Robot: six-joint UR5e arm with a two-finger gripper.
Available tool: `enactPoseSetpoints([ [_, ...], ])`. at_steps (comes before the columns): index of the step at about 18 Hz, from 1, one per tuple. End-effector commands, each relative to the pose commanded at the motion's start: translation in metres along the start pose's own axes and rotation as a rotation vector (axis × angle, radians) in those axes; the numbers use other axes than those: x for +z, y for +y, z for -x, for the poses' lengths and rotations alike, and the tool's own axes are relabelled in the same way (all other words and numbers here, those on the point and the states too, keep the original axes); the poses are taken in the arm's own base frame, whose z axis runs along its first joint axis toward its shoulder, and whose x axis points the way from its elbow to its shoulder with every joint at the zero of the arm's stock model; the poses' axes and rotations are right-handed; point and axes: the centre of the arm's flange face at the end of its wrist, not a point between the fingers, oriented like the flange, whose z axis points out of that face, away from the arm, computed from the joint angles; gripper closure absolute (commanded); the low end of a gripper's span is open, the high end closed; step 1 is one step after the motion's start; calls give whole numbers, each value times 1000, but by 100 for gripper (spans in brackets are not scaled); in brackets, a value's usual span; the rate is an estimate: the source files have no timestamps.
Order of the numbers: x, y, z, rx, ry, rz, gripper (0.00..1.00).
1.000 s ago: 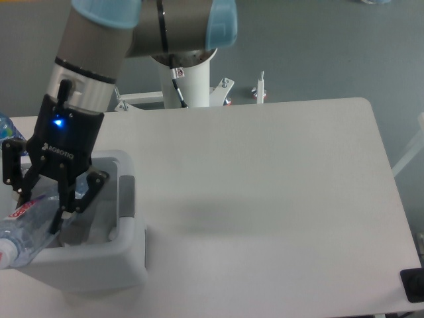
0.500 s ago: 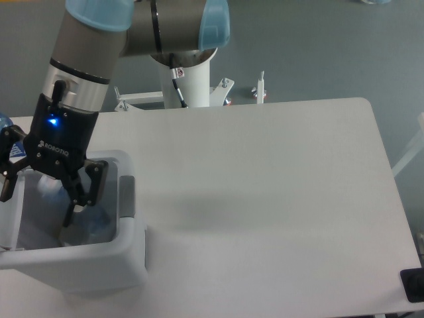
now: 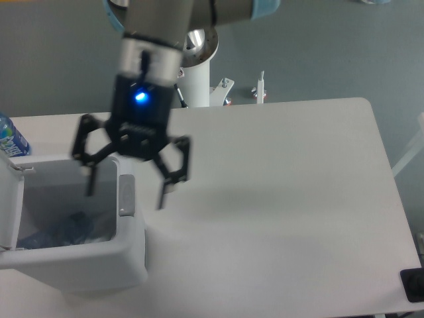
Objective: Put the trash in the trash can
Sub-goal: 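Open the gripper to release the bottle and raise it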
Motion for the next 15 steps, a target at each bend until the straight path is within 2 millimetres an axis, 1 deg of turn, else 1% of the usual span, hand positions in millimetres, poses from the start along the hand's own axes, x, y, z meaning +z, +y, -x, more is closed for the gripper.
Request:
enactPoseSetpoints([
  [1, -5, -1, 8, -3, -37, -2, 0],
  [3, -19, -5, 31, -1, -105, -8, 0],
  [5, -33, -2, 44, 89, -150, 40, 0],
  [8, -40, 13, 54, 275, -204, 198, 0],
  [10, -43, 17, 58, 352, -196, 256, 0],
  [13, -53, 25, 74, 476, -208, 356, 0],
  [15, -53, 29, 78, 536, -204, 394, 0],
])
